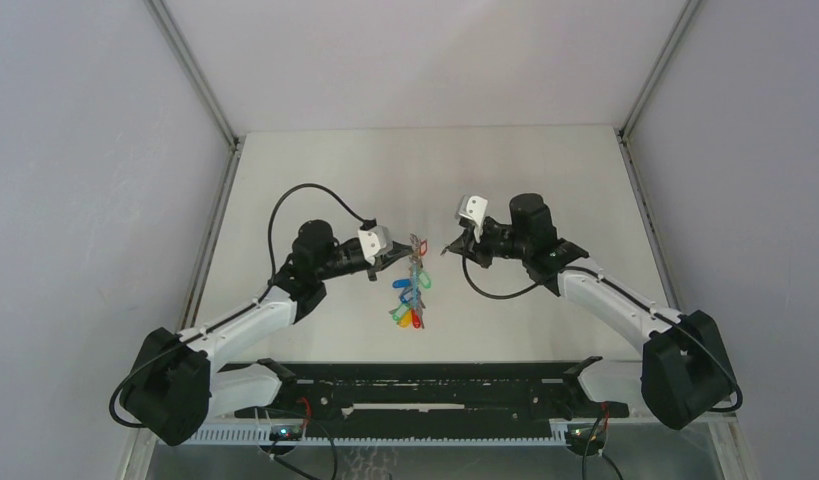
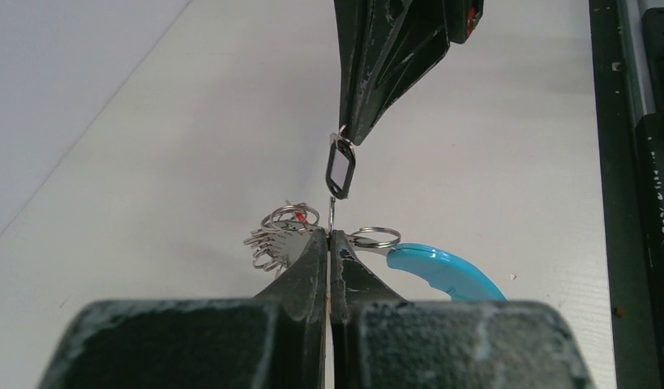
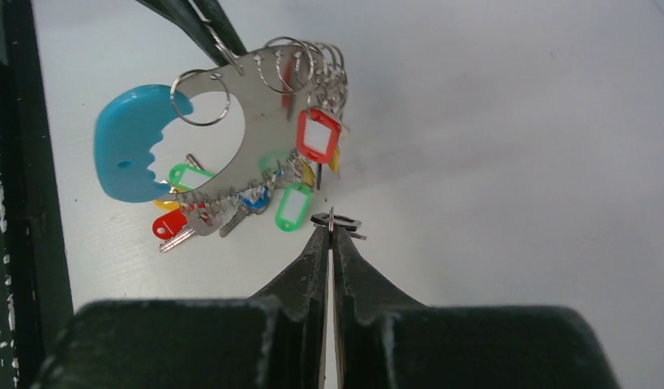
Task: Put the keys on the keyring
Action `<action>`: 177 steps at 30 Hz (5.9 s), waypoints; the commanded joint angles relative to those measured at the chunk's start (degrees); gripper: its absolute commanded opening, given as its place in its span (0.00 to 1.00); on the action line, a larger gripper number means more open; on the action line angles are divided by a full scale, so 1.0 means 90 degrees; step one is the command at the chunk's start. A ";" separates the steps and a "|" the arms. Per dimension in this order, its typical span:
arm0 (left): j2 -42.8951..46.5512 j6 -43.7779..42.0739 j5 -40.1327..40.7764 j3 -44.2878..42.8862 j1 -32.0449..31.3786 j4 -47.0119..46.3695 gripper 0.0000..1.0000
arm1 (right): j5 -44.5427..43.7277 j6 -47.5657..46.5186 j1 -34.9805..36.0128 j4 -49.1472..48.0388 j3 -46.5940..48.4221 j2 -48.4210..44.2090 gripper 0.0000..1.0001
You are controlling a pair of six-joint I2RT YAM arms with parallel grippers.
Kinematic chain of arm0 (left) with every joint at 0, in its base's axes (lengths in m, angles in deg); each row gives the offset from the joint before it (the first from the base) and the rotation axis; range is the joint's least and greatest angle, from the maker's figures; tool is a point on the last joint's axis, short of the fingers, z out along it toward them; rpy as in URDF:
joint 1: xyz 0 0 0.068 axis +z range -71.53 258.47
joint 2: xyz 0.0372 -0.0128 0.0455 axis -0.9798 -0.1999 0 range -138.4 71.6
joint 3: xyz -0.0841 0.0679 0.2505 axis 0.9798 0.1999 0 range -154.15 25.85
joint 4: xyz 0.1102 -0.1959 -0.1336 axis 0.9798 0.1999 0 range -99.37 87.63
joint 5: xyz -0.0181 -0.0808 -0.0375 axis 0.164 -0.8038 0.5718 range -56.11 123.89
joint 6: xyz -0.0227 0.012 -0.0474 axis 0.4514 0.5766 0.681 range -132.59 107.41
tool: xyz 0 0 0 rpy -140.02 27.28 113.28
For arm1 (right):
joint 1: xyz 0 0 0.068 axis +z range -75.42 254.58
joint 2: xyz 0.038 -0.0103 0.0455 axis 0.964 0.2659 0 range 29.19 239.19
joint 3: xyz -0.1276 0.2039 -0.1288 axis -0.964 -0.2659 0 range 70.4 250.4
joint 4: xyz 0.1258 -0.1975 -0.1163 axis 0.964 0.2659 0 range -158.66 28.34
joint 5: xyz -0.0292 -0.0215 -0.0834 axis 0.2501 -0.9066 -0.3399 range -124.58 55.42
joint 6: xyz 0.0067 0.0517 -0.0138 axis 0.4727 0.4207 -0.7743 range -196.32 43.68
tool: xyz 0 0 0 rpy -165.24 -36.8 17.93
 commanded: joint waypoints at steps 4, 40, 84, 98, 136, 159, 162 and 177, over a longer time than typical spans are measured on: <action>0.0151 -0.0127 -0.0396 0.0022 0.0030 -0.0354 0.00 | 0.1718 -0.1026 -0.0217 -0.0665 0.0299 0.0074 0.00; -0.0323 -0.0607 -0.1086 -0.0290 0.0039 0.0286 0.00 | 0.1392 -0.3305 0.0828 0.1774 0.1368 0.0400 0.00; -0.0408 -0.0599 -0.1128 -0.0318 0.0041 0.0282 0.00 | 0.0898 -0.3007 0.1049 0.1440 0.1357 0.0439 0.00; -0.0392 -0.0599 -0.1094 -0.0318 0.0033 0.0282 0.00 | 0.0846 -0.2937 0.1038 0.1261 0.1187 0.0240 0.00; -0.0398 -0.0578 -0.1115 -0.0328 0.0039 0.0233 0.00 | 0.1013 -0.3009 0.1038 0.1661 0.1463 0.0551 0.00; -0.0409 -0.0577 -0.1008 -0.0308 0.0039 0.0233 0.00 | 0.1087 -0.2979 0.1019 0.1781 0.1485 0.0421 0.00; -0.0417 -0.0578 -0.0988 -0.0306 0.0034 0.0233 0.00 | 0.1087 -0.2929 0.1004 0.1753 0.1480 0.0410 0.00; -0.0399 -0.0588 -0.0984 -0.0313 0.0032 0.0233 0.00 | 0.1153 -0.2804 0.0965 0.1693 0.1480 0.0409 0.00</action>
